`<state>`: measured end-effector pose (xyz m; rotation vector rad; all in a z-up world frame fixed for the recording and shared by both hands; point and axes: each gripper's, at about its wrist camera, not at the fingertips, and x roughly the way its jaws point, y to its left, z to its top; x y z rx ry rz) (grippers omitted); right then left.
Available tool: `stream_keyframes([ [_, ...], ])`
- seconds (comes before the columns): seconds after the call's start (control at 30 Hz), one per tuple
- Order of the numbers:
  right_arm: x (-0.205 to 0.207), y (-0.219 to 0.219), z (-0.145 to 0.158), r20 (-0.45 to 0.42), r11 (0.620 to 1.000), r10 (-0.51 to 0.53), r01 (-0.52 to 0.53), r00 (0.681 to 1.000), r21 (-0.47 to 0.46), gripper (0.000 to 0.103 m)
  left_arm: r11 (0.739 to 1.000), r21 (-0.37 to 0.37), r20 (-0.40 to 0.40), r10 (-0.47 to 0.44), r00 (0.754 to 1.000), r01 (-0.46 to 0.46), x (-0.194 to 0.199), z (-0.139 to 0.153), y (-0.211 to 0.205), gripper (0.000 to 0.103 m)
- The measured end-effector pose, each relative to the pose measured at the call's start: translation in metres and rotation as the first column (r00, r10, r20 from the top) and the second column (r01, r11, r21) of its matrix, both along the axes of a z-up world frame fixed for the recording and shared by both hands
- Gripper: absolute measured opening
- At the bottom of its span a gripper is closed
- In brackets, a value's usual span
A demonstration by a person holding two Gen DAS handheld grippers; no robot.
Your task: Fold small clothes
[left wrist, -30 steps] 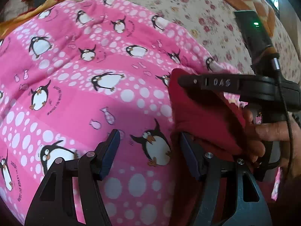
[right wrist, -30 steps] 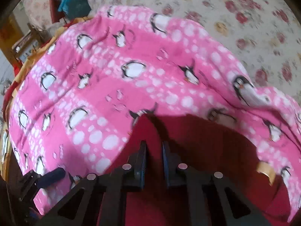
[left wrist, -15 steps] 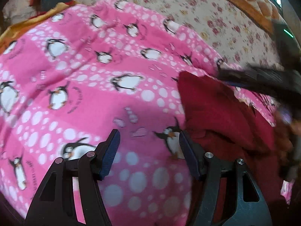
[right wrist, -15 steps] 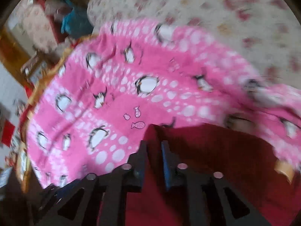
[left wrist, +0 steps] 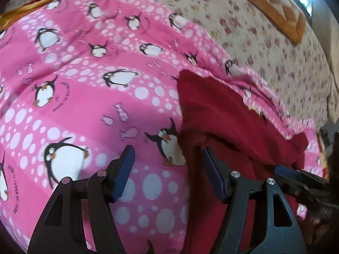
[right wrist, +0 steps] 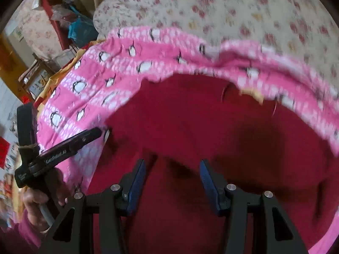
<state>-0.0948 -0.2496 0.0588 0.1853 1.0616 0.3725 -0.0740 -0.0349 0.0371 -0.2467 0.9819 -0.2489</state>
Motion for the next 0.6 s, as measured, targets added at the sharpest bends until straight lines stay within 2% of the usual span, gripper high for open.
stream_keyframes([
  [0.1, -0.015, 0.018, 0.003, 0.051, 0.999, 0.042, -0.044, 0.998, 0.02, 0.051, 0.997, 0.08, 0.025, -0.015, 1.0, 0.013, 0.009, 0.001, -0.012, 0.066],
  [0.17, -0.024, 0.029, 0.005, 0.083, 0.997, 0.066, -0.069, 0.994, 0.035, 0.051, 0.995, 0.102, 0.025, -0.013, 1.0, 0.01, 0.02, -0.002, -0.016, 0.066],
  [0.3, -0.03, 0.045, -0.007, 0.045, 0.994, 0.099, -0.101, 0.994, 0.042, 0.051, 0.99, 0.139, 0.025, -0.025, 0.999, 0.021, 0.031, -0.006, -0.025, 0.065],
  [0.37, -0.032, 0.044, -0.012, 0.031, 0.994, 0.096, -0.098, 0.995, 0.045, 0.051, 0.991, 0.133, 0.035, -0.025, 0.999, 0.02, 0.032, -0.006, -0.026, 0.045],
  [0.4, -0.033, 0.041, -0.014, 0.025, 0.994, 0.089, -0.09, 0.996, 0.054, 0.051, 0.995, 0.095, 0.026, -0.035, 0.999, 0.033, 0.033, -0.006, -0.025, 0.028],
  [0.43, -0.033, 0.038, -0.015, 0.022, 0.995, 0.081, -0.082, 0.996, 0.059, 0.051, 0.997, 0.066, 0.015, -0.037, 0.999, 0.036, 0.034, -0.006, -0.024, 0.018],
  [0.47, -0.034, 0.033, -0.016, 0.019, 0.996, 0.067, -0.068, 0.998, 0.064, 0.051, 0.998, 0.049, 0.013, -0.027, 1.0, 0.027, 0.033, -0.006, -0.022, 0.017],
  [0.6, -0.033, 0.021, -0.018, 0.009, 0.996, 0.023, -0.024, 1.0, 0.085, 0.051, 0.997, 0.076, 0.05, 0.007, 0.999, -0.011, 0.029, 0.004, -0.013, 0.011],
])
